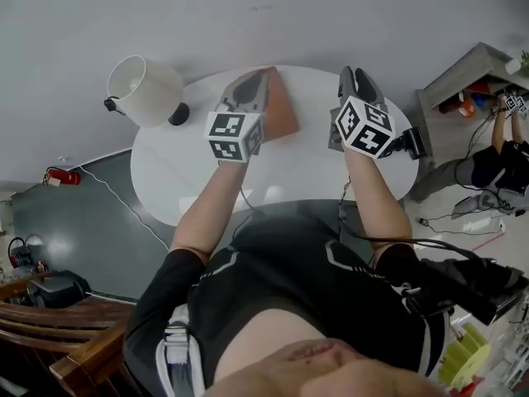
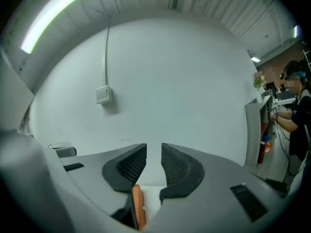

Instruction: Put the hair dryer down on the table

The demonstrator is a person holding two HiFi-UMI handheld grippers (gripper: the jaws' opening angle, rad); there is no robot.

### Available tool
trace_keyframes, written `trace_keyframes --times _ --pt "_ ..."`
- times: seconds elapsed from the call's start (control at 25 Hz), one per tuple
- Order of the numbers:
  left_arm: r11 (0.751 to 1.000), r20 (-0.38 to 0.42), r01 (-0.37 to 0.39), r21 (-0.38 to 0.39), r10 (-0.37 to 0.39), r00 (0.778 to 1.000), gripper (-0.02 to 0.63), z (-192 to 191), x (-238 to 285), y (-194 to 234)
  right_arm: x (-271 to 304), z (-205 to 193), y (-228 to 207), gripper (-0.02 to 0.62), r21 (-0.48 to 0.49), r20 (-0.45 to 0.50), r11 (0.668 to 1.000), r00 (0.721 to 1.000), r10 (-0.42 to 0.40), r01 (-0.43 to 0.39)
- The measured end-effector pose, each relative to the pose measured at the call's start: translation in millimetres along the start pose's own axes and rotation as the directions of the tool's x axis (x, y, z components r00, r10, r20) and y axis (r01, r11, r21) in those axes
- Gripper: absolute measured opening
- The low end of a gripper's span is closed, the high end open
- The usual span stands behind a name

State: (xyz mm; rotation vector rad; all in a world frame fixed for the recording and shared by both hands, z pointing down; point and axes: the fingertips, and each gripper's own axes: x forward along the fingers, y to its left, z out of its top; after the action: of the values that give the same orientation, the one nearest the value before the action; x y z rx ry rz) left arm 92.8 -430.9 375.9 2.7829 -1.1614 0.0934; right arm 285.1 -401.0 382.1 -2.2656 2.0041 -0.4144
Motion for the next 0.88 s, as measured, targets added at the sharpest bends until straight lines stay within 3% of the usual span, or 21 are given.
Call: trace_keyframes --times 0.16,0.28,0.52,0.88 --pt "0.998 0.023 -0.057 0.008 0.057 0.998 0.031 7.5 -25.7 18.4 -6.5 11.3 45.2 0.087 -0.058 0.029 0.985 0.986 0.164 -0.162" --pt "0.996 0.033 -0.092 -0.004 0.092 0.995 0.031 9.1 -44.7 25.9 -11.9 13.9 66.8 0.077 -0.081 0.019 0.967 0.970 0.242 -0.240" --pt "0.981 0.030 -0.195 0.001 0.195 0.980 0.031 6.7 -96.8 53.3 -20.7 10.2 96.5 0.063 -0.143 0.002 0.934 0.943 0.331 -0.328" --pt "0.971 0.073 -0.239 -0.011 0.239 0.968 0.031 6.0 -134.1 61.9 -36.2 2.9 141.9 0.049 -0.243 -0.015 0.878 0.906 0.422 -0.413"
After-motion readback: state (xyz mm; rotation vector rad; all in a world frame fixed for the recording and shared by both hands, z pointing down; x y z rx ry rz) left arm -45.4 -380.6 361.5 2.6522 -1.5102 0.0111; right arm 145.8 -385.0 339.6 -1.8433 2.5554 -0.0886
